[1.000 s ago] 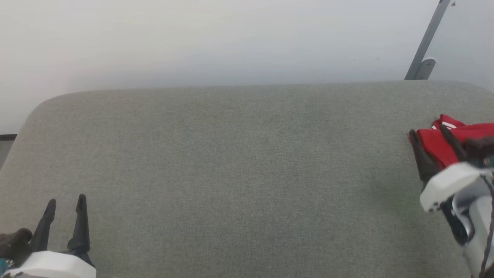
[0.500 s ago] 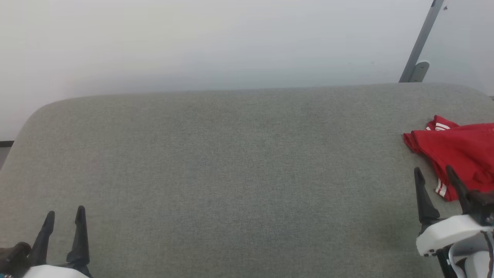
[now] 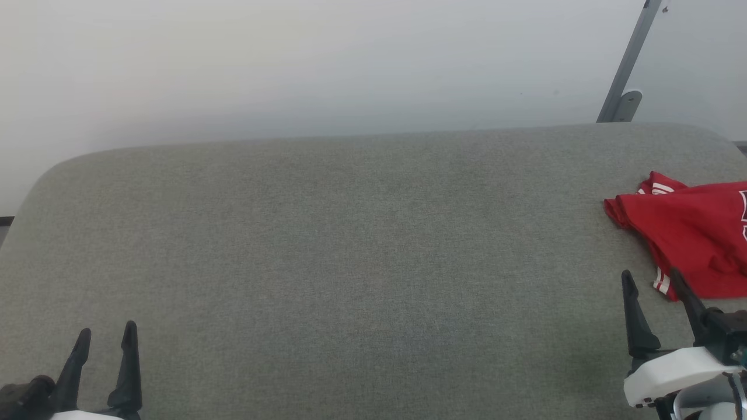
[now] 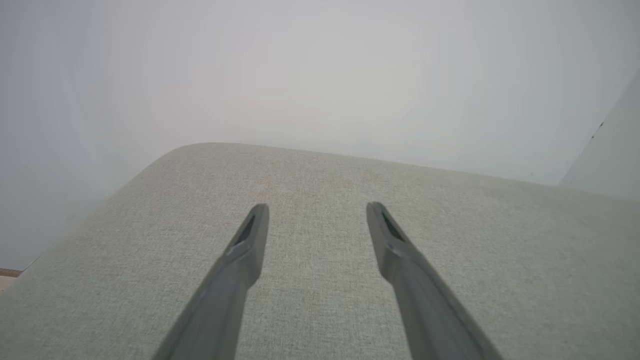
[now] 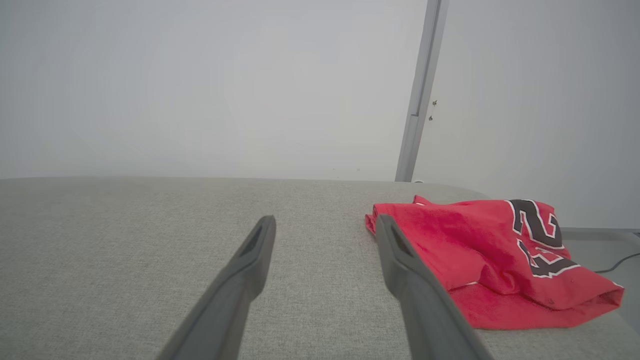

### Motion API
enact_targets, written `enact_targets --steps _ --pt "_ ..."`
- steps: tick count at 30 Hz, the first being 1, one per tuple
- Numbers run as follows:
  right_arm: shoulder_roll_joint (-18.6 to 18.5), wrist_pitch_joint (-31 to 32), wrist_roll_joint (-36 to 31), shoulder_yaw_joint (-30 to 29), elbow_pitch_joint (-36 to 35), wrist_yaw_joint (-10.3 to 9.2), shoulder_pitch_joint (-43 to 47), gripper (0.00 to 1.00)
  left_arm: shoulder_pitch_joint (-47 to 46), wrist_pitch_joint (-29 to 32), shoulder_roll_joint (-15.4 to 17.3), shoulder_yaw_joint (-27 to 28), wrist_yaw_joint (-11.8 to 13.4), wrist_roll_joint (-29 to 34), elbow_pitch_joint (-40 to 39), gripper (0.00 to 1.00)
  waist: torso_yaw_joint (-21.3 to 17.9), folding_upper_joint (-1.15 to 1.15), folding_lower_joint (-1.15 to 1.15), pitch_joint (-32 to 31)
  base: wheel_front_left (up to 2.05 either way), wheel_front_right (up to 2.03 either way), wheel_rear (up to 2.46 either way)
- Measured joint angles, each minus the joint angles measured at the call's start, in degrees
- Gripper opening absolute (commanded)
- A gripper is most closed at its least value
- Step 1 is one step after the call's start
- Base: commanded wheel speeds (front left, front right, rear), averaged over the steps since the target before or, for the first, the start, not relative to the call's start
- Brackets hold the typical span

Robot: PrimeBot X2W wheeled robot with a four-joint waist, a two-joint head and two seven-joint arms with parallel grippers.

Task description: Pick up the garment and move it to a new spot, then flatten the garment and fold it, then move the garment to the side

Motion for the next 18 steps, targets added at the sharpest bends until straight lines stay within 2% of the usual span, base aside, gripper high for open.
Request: enact_targets --steps 17,18 --pt "0.62 0.00 -0.47 -0.23 -0.62 0.01 0.53 1.00 0.54 0.00 0.10 -0.59 0.00 0.48 -1.21 1.00 0.47 0.00 0.00 -0.05 0.00 0.00 0.00" --pt "0.63 0.00 -0.48 -0.22 -0.74 0.01 0.53 0.00 0.57 0.00 0.03 -0.48 0.00 0.49 -1.49 0.00 0.50 0.00 0.00 -0.05 0.00 0.00 0.00"
